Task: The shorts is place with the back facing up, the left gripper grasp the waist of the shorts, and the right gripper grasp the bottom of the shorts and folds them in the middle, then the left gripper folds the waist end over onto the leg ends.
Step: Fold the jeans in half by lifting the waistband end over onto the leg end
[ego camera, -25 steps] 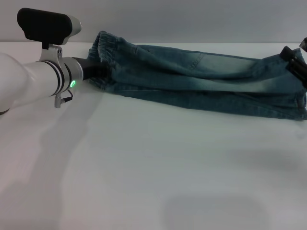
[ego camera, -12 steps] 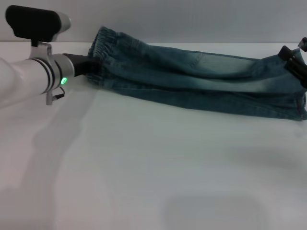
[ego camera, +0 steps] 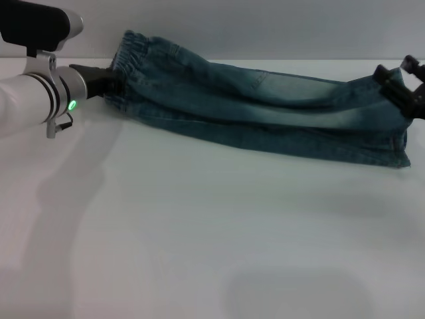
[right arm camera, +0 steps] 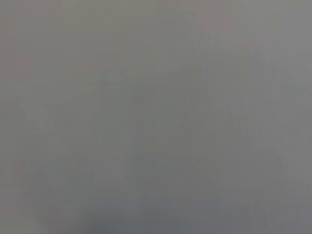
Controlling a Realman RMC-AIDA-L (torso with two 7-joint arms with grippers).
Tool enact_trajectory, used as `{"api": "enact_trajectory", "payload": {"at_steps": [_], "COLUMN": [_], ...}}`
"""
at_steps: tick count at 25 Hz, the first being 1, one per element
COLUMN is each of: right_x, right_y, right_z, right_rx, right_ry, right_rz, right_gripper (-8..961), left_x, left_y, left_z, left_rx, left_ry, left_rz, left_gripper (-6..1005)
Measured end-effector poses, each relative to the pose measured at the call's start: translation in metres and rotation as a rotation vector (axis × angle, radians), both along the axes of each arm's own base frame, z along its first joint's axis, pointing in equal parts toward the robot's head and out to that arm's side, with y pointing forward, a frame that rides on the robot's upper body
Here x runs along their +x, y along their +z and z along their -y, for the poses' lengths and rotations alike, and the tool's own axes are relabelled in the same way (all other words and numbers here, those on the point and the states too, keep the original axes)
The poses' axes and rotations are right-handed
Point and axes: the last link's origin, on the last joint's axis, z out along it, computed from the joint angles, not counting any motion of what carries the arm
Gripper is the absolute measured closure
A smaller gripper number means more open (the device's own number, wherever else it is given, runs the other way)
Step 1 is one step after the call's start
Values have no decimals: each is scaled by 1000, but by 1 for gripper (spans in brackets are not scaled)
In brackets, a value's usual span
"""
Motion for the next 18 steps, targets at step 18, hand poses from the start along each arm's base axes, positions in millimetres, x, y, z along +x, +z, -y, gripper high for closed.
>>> {"api": "enact_trajectory", "payload": {"at_steps": [18], "right_x": [-6], "right_y": [-10], "right_z": [-25], "right_rx": [85], "right_ry": [-54], "right_rz": [69], "right_gripper": [302], "left_x": [53], "left_y": [18], "left_z": [-12], "left_rx": [25], "left_ry": [-189], "left_rz": [-23], "left_gripper": [937]}}
